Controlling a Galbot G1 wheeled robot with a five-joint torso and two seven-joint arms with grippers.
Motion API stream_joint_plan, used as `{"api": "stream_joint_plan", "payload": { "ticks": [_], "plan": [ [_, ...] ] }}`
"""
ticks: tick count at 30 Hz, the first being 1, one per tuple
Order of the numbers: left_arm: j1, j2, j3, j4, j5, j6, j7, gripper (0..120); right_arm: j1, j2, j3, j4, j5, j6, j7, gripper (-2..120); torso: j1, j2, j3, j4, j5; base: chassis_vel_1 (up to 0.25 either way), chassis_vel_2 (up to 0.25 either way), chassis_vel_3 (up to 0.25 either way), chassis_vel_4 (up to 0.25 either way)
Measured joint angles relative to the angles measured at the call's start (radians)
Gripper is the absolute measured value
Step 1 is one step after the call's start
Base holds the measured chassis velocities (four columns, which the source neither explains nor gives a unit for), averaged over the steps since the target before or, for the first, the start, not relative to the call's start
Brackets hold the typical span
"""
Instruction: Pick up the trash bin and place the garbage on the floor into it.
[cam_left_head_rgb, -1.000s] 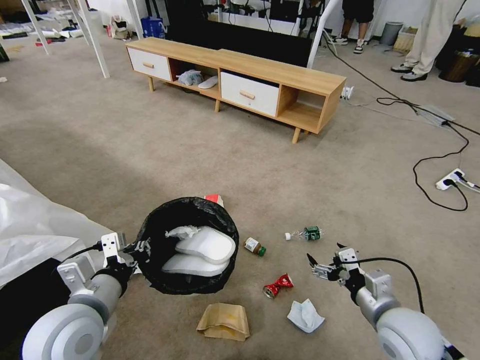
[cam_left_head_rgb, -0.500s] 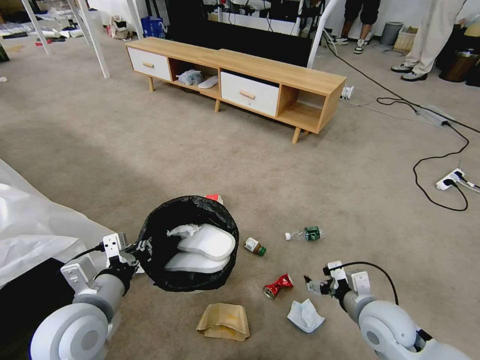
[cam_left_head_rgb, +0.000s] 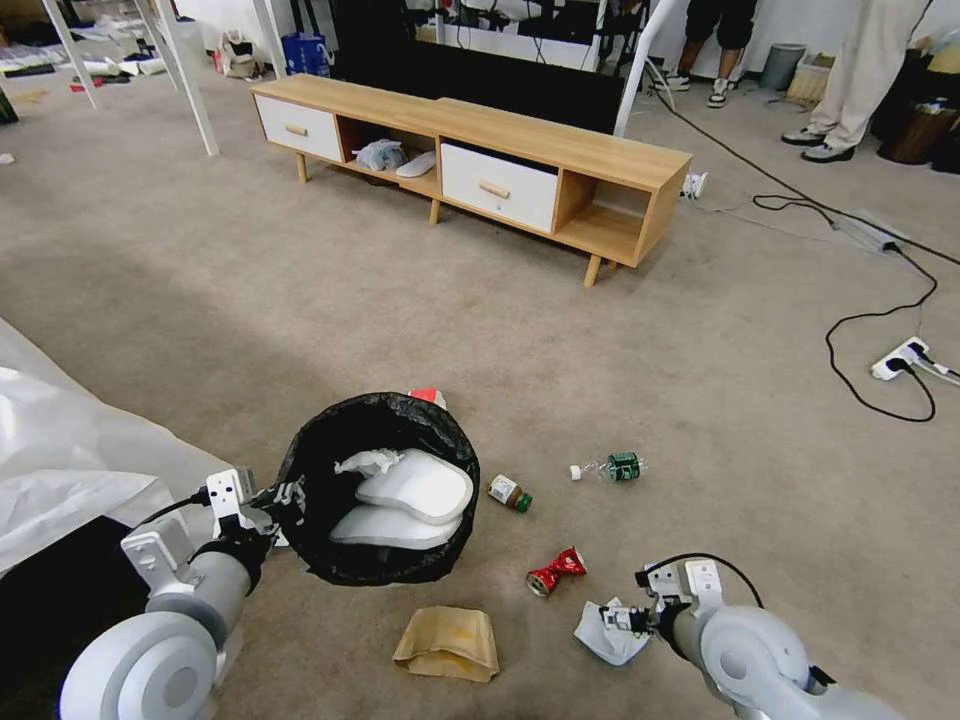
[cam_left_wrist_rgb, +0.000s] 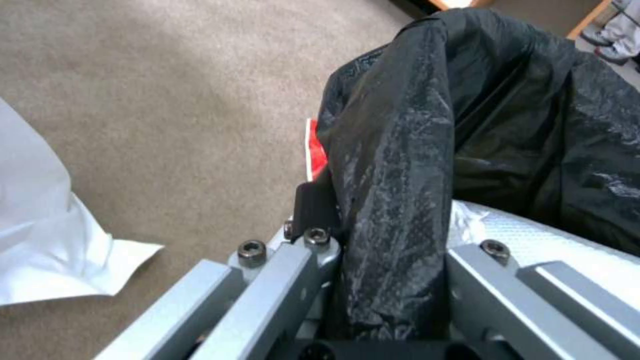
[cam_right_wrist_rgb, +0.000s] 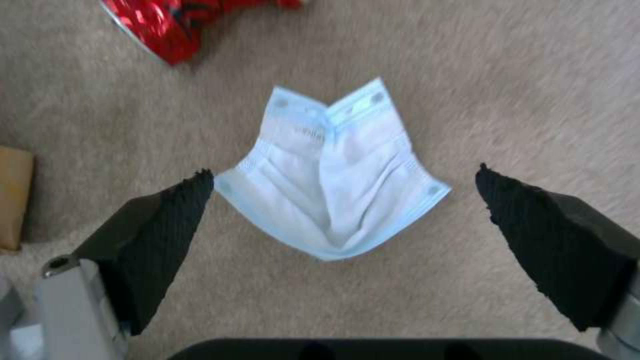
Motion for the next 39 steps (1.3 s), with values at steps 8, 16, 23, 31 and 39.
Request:
{"api": "stream_joint_plan", "payload": {
  "ticks": [8,16,23,31,39],
  "plan": [
    [0.009,-0.004,-0.005,-0.009,0.006,-0.005,0.004,0,0.009,0.050,-0.011,-0.069,-0.079,0.004,-0.031,100,0.000,0.000,0.000,-0.0001,0.0001,0.000,0.000,0.000,0.000],
    [0.022,-0.012,-0.012,-0.018,0.010,-0.011,0.007,0,0.010,0.078,-0.003,-0.130,-0.151,0.031,-0.071,100,0.000,0.000,0.000,0.0000,0.0001,0.000,0.000,0.000,0.000],
    [0.025,-0.019,-0.012,-0.018,0.017,-0.014,0.008,0,0.025,0.096,-0.006,-0.170,-0.178,0.044,-0.088,100,0.000,0.000,0.000,0.0000,0.0001,0.000,0.000,0.000,0.000],
    [0.025,-0.018,-0.016,-0.019,0.017,-0.015,0.008,0,0.051,0.117,-0.022,-0.212,-0.187,0.053,-0.095,100,0.000,0.000,0.000,0.0000,0.0001,0.000,0.000,0.000,0.000],
    [0.023,-0.019,-0.020,-0.012,0.015,-0.016,0.008,0,0.081,0.146,-0.045,-0.262,-0.206,0.062,-0.104,100,0.000,0.000,0.000,0.0000,0.0001,0.000,0.000,0.000,0.000]
  ]
}}
